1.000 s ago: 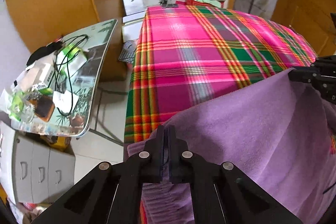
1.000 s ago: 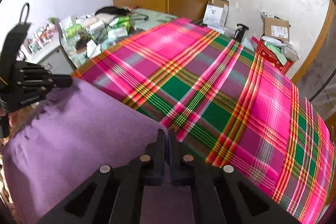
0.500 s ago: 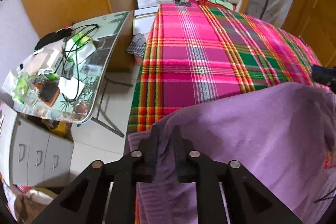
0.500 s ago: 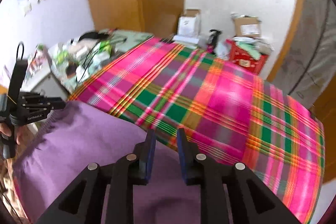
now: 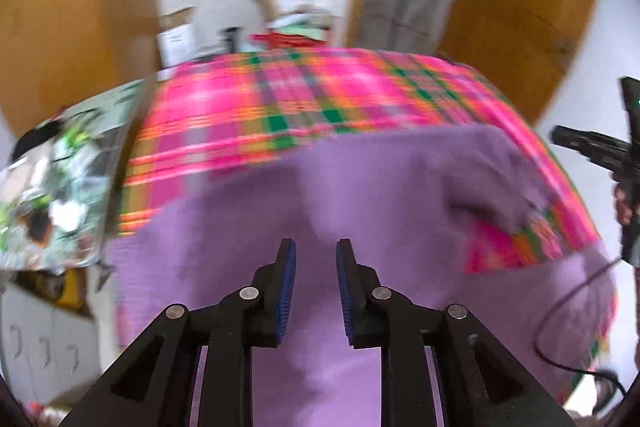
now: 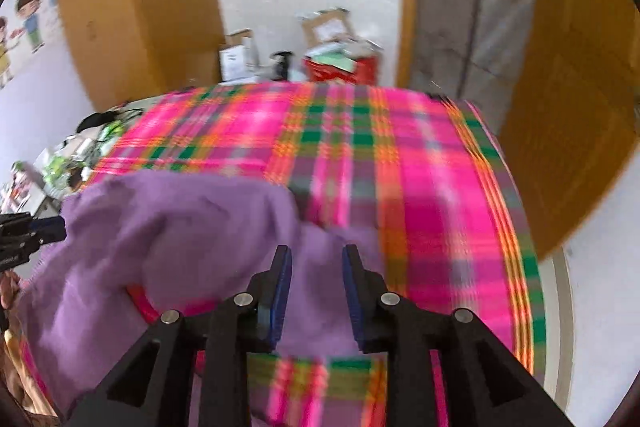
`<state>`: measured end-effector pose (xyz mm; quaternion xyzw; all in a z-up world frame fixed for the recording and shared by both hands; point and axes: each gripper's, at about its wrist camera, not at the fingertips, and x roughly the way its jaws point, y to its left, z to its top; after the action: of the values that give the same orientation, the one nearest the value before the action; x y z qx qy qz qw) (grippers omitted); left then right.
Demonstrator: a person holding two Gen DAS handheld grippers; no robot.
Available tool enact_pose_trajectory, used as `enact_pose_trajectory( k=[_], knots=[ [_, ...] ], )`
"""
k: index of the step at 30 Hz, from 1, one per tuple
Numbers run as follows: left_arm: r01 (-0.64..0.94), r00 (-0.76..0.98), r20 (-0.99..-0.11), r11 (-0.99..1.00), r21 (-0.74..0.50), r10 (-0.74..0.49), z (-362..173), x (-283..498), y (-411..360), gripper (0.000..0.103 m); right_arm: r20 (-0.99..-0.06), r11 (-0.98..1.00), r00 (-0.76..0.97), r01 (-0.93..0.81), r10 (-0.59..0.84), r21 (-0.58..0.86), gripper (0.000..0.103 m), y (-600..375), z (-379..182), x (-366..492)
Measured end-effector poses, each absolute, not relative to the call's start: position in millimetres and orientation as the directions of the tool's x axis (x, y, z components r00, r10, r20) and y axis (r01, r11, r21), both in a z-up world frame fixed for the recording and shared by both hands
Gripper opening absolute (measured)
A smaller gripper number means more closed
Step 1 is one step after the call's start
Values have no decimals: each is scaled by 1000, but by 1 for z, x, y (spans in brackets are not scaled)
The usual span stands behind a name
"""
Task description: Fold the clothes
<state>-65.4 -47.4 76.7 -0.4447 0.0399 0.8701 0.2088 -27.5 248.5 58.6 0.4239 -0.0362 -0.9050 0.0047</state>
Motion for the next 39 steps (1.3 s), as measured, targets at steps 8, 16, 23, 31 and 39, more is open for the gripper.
enact_pose_trajectory(
  k=[8,16,23,31,39],
  knots=[
    [-474,-477,-826,-879,-45,299,45,-49,29,24,-813,-990,-578,-66,-66,127,46,272,8,-13],
    [-472,-470,-853,-881,26,227,27,-53,51,24,-819,-970,-556,-88,-142,227,48,281,-17,-40],
    [-467,-446,-865,-884,4,231,22,-60,53,25,-769,-957,-611,-64,-187,284,6,291,-12,-43],
    [-433,-445,-857,-900,-47,259,30,-67,45,25,-693,-941,-713,-154,-106,302,6,328,15,-27],
    [-540,-479,-836,-840,40,268,34,-38,76,25,-652,-917,-758,-244,-24,316,6,356,28,-18]
  ],
)
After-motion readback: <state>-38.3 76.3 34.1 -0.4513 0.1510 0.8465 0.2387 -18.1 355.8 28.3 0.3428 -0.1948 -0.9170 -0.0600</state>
